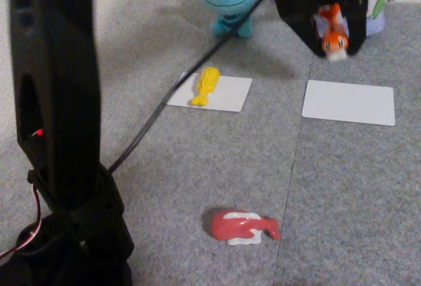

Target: Wooper wants to eat egg sudhi, and Goomy wants to eat shrimp sushi

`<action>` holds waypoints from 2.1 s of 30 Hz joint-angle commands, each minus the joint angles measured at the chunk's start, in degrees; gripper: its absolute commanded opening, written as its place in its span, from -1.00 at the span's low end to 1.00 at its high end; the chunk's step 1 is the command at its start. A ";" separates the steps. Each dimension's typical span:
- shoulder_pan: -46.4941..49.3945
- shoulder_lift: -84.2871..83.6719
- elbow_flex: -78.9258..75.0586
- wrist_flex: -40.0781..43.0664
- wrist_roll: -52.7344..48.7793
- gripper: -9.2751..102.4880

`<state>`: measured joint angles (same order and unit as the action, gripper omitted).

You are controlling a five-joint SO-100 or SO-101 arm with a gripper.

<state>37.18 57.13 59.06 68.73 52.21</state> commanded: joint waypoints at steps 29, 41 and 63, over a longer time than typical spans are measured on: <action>2.72 -11.51 -13.01 -0.88 0.62 -0.75; 2.55 -11.78 -13.01 0.97 0.70 -0.55; -9.23 18.37 -12.66 27.25 6.50 -0.55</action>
<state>29.27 68.38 48.52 94.31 57.39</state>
